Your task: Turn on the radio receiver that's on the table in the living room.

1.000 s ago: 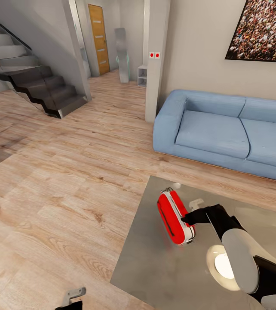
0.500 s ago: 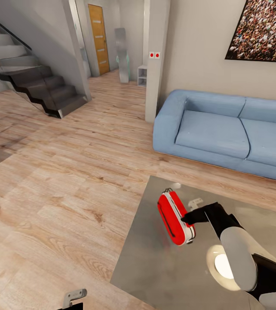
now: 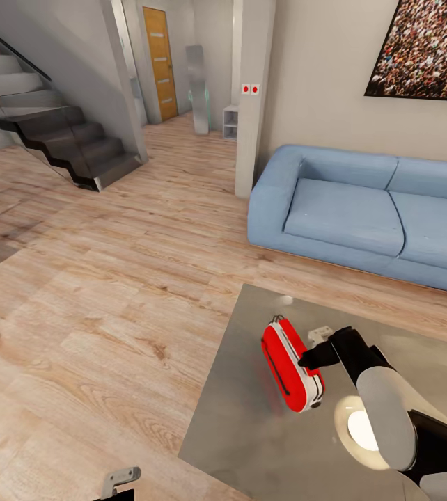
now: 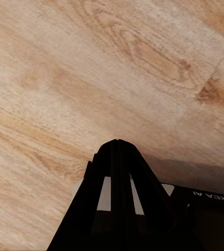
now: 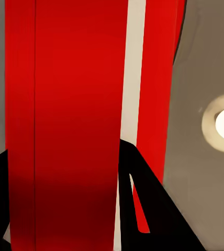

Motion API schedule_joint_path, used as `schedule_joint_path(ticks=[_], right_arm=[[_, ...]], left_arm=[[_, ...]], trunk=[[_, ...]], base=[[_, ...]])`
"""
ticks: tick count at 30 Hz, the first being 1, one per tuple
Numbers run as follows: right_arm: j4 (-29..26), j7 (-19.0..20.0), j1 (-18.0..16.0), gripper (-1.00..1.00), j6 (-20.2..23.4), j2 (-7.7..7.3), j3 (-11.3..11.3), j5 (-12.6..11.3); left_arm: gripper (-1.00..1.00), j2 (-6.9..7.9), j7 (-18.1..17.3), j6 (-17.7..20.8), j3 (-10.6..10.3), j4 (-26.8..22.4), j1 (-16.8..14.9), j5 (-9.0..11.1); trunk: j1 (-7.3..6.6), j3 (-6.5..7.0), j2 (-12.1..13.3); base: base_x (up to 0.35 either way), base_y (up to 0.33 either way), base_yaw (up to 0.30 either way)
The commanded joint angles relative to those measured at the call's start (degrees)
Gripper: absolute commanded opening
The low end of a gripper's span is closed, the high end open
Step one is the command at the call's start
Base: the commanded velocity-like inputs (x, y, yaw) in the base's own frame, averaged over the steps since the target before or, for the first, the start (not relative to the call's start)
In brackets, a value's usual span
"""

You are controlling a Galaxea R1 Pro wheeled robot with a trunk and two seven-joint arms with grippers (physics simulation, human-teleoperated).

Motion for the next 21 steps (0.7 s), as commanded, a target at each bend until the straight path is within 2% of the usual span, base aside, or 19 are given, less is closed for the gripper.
schedule_joint_path(ticks=[1,6,21], right_arm=[[0.01,0.01,-0.01,-1.00,0.07,0.00,-0.02,-0.11],[0.06,0.03,-0.01,-1.00,0.19,-0.03,-0.01,-0.14],[1.82,-0.06,0.02,-1.00,0.11,-0.06,-0.07,-0.18]], left_arm=[[-1.00,0.00,0.00,0.00,-0.01,0.00,0.00,0.00],[-1.00,0.00,0.01,0.00,-0.01,0.02,0.02,0.00],[-1.00,-0.08,0.01,0.00,-0.01,0.00,0.06,0.00]], trunk=[[0.00,0.00,0.00],[0.88,-0.72,-1.61],[0.88,-0.72,-1.61]], base=[[0.000,0.000,0.000],[0.000,0.000,0.000],[0.000,0.000,0.000]])
